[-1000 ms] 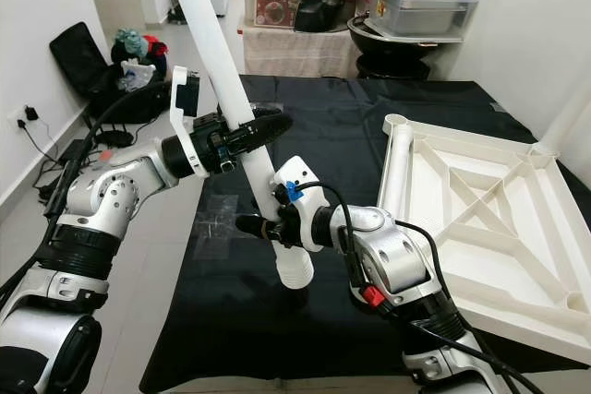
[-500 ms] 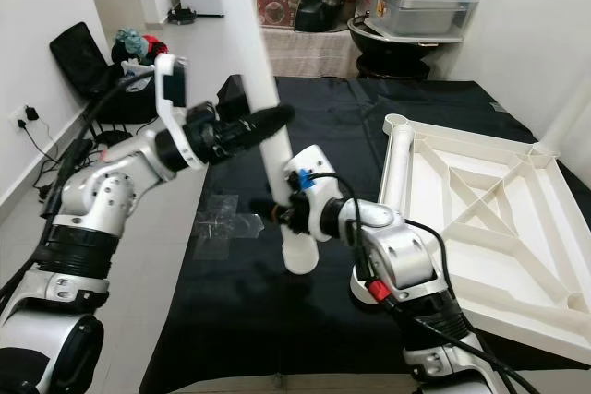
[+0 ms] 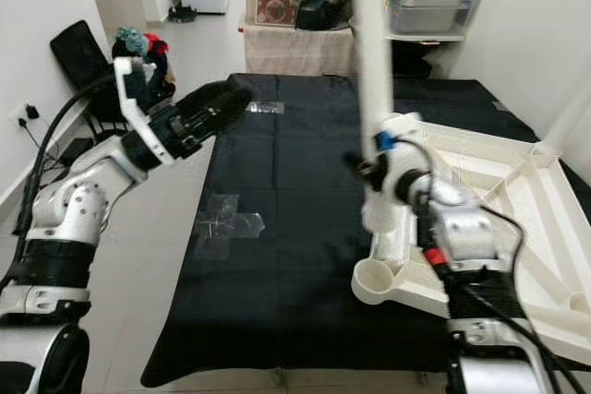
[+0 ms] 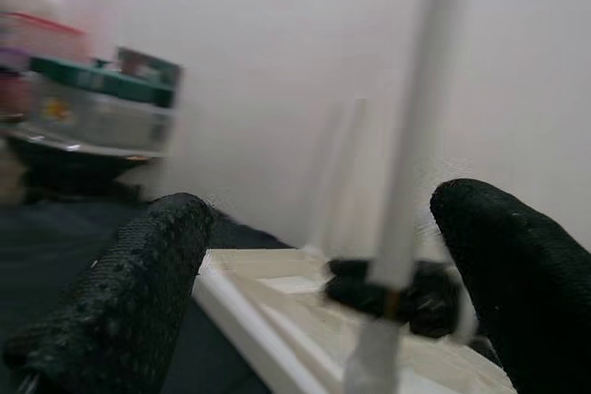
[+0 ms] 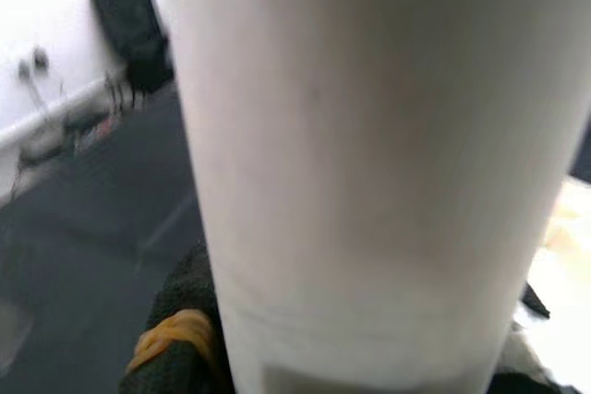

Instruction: Building children table

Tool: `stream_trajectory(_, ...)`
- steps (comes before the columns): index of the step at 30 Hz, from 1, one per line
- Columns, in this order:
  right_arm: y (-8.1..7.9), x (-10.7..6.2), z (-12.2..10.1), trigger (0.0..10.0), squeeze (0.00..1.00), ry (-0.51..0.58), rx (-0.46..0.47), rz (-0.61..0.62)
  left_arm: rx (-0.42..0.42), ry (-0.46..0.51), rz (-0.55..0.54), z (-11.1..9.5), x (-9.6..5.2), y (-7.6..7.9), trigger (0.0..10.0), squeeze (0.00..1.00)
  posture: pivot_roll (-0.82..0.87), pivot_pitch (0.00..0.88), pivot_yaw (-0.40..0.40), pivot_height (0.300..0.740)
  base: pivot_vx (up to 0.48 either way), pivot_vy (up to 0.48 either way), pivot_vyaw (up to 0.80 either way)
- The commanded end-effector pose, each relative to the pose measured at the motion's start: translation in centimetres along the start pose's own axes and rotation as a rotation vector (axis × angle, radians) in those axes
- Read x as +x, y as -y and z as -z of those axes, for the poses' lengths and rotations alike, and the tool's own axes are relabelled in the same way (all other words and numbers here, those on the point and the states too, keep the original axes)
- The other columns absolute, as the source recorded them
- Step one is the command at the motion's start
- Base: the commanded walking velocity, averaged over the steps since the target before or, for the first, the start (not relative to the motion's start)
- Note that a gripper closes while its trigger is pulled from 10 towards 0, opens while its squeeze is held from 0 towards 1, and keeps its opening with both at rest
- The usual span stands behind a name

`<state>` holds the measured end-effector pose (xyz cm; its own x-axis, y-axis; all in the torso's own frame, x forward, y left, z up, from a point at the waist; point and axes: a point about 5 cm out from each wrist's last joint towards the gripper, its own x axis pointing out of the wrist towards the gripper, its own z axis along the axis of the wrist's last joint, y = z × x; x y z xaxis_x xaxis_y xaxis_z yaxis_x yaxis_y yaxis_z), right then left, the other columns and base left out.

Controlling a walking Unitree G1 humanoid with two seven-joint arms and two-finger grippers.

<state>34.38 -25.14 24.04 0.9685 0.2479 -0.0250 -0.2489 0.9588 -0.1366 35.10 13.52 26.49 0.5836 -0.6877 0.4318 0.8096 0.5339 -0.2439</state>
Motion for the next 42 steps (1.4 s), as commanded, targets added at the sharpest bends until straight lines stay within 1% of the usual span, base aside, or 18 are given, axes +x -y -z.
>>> stream_trajectory(1, -0.3, -0.6, -0.4, 0.0, 0.00, 0.066, 0.006, -0.048, 0.008, 0.003, -0.066, 0.1, -1.1, -0.7, 10.0, 0.00, 0.02, 0.000, -0.038, 0.740, 0.000, 0.000, 0.00)
stream_trajectory(2, -0.7, -1.1, -0.3, 0.0, 0.00, 0.096, -0.001, -0.095, 0.002, 0.000, -0.101, 0.4, -1.7, -1.1, 10.0, 0.00, 0.02, 0.000, -0.041, 0.740, 0.000, 0.000, 0.00)
stream_trajectory(3, -0.7, -1.1, -0.3, 0.0, 0.00, 0.096, -0.001, -0.095, 0.002, 0.000, -0.101, 0.4, -1.7, -1.1, 10.0, 0.00, 0.02, 0.000, -0.041, 0.740, 0.000, 0.000, 0.00)
stream_trajectory(4, -1.2, -1.7, 0.1, 0.0, 0.00, 0.115, 0.015, -0.139, -0.011, 0.001, -0.125, 0.7, -2.1, -1.2, 10.0, 0.00, 0.02, 0.000, -0.041, 0.740, 0.000, 0.000, 0.00)
stream_trajectory(5, -1.2, -1.7, 0.1, 0.0, 0.00, 0.115, 0.015, -0.139, -0.011, 0.001, -0.125, 0.7, -2.1, -1.2, 10.0, 0.00, 0.02, 0.000, -0.041, 0.740, 0.000, 0.000, 0.00)
stream_trajectory(6, -1.8, -2.3, 0.7, 0.0, 0.00, 0.134, 0.032, -0.194, -0.018, 0.000, -0.146, 0.9, -2.5, -1.3, 10.0, 0.00, 0.02, 0.000, -0.043, 0.740, 0.000, 0.000, 0.00)
stream_trajectory(8, -1.8, -2.3, 0.7, 0.0, 0.00, 0.134, 0.032, -0.194, -0.018, 0.000, -0.146, 0.9, -2.5, -1.3, 10.0, 0.00, 0.02, 0.000, -0.043, 0.740, 0.000, 0.000, 0.00)
stream_trajectory(9, -2.4, -3.0, 1.2, 0.0, 0.00, 0.152, 0.078, -0.234, -0.027, 0.002, -0.162, 1.0, -2.8, -1.4, 10.0, 0.00, 0.02, 0.000, -0.041, 0.740, 0.000, 0.000, 0.00)
stream_trajectory(10, -2.4, -3.0, 1.2, 0.0, 0.00, 0.152, 0.078, -0.234, -0.027, 0.002, -0.162, 1.0, -2.8, -1.4, 10.0, 0.00, 0.02, 0.000, -0.041, 0.740, 0.000, 0.000, 0.00)
stream_trajectory(12, -3.5, -4.0, 2.6, 0.0, 0.00, 0.158, 0.111, -0.286, -0.039, 0.001, -0.204, 1.2, -3.3, -1.9, 10.0, 0.00, 0.02, 0.000, -0.035, 0.740, 0.000, 0.000, 0.00)
stream_trajectory(14, -3.8, -4.3, 3.1, 0.0, 0.00, 0.155, 0.112, -0.293, -0.041, 0.000, -0.215, 1.3, -3.4, -1.9, 10.0, 0.00, 0.02, 0.000, -0.035, 0.740, 0.000, 0.000, 0.00)
stream_trajectory(16, -3.7, -4.5, 3.3, 0.0, 0.00, 0.153, 0.117, -0.290, -0.041, -0.005, -0.221, 1.3, -3.5, -2.0, 10.0, 0.00, 0.02, 0.000, -0.034, 0.740, 0.000, 0.000, 0.00)
stream_trajectory(19, -3.1, -5.0, 3.7, 0.0, 0.00, 0.151, 0.116, -0.280, -0.041, -0.012, -0.240, 1.4, -3.9, -2.1, 10.0, 0.00, 0.02, 0.000, -0.034, 0.740, 0.000, 0.000, 0.00)
stream_trajectory(23, -2.9, -5.4, 3.9, 0.0, 0.00, 0.150, 0.113, -0.281, -0.043, -0.013, -0.254, 1.4, -4.1, -2.2, 10.0, 0.00, 0.02, 0.000, -0.036, 0.740, 0.000, 0.000, 0.00)
stream_trajectory(24, -2.5, -5.8, 4.2, 0.0, 0.00, 0.144, 0.106, -0.274, -0.045, -0.016, -0.260, 1.6, -4.2, -2.1, 10.0, 0.00, 0.02, 0.000, -0.036, 0.740, 0.000, 0.000, 0.00)
stream_trajectory(28, -2.1, -6.1, 4.3, 0.0, 0.00, 0.145, 0.101, -0.262, -0.046, -0.022, -0.262, 1.8, -4.3, -2.0, 10.0, 0.00, 0.02, 0.000, -0.035, 0.740, 0.000, 0.000, 0.00)
stream_trajectory(32, -2.1, -6.1, 4.2, 0.0, 0.00, 0.147, 0.101, -0.262, -0.048, -0.023, -0.264, 1.9, -4.3, -2.0, 10.0, 0.00, 0.02, 0.000, -0.035, 0.740, 0.000, 0.000, 0.00)
stream_trajectory(42, -2.6, -6.5, 4.8, 0.0, 0.00, 0.137, 0.092, -0.287, -0.048, -0.028, -0.277, 1.7, -4.4, -2.2, 10.0, 0.00, 0.02, 0.000, -0.034, 0.740, 0.000, 0.000, 0.00)
